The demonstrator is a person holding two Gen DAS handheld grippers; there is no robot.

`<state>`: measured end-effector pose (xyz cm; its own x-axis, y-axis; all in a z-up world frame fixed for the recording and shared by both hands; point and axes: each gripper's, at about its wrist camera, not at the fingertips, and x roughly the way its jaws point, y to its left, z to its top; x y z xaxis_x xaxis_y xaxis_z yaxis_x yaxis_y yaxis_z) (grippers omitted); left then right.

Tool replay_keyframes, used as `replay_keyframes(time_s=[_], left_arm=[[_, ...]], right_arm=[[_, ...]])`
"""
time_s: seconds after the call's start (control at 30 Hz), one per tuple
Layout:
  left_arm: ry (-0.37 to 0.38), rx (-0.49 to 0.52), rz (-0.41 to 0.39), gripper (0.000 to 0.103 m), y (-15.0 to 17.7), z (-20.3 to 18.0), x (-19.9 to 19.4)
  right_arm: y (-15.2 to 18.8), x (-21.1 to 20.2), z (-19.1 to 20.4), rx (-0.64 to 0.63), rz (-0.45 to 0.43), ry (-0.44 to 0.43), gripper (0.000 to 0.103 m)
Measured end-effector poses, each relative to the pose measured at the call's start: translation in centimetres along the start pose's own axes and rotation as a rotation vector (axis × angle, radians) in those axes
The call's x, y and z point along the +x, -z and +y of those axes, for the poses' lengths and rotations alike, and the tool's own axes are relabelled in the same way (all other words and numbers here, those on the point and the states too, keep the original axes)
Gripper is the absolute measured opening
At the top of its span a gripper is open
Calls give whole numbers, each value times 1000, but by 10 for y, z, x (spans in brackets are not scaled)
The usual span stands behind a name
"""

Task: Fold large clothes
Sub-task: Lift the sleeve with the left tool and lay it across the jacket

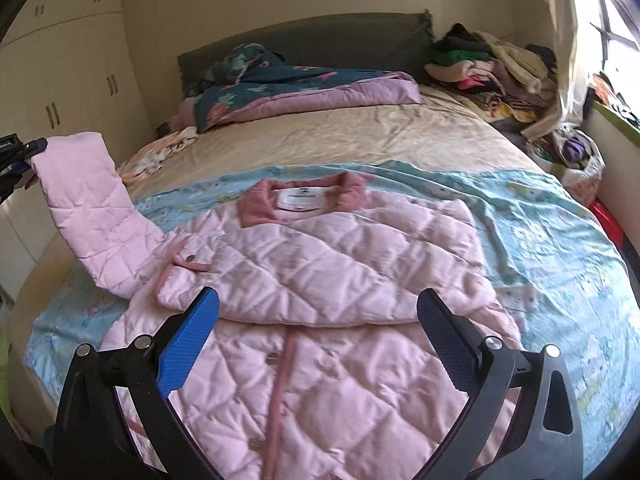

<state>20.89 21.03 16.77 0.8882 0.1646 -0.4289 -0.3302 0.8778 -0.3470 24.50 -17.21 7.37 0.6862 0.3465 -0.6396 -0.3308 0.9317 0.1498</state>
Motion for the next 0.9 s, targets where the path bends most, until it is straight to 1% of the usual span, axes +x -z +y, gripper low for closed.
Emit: replay_keyframes(time_s=[0.2,0.5,0.73,0.9], left_arm=[[41,53,31,13,12,-40,13],[92,129,82,12,33,-91,30],[114,196,136,11,59,-125,50],[134,255,186,11,84,-147,67]], right_arm=[[6,-13,-34,68,-16,-1,99],[14,-17,-71,146,-24,13,99],[21,-16,-92,174,-26,49,99],[27,-11,-106,206,-18,52,99]])
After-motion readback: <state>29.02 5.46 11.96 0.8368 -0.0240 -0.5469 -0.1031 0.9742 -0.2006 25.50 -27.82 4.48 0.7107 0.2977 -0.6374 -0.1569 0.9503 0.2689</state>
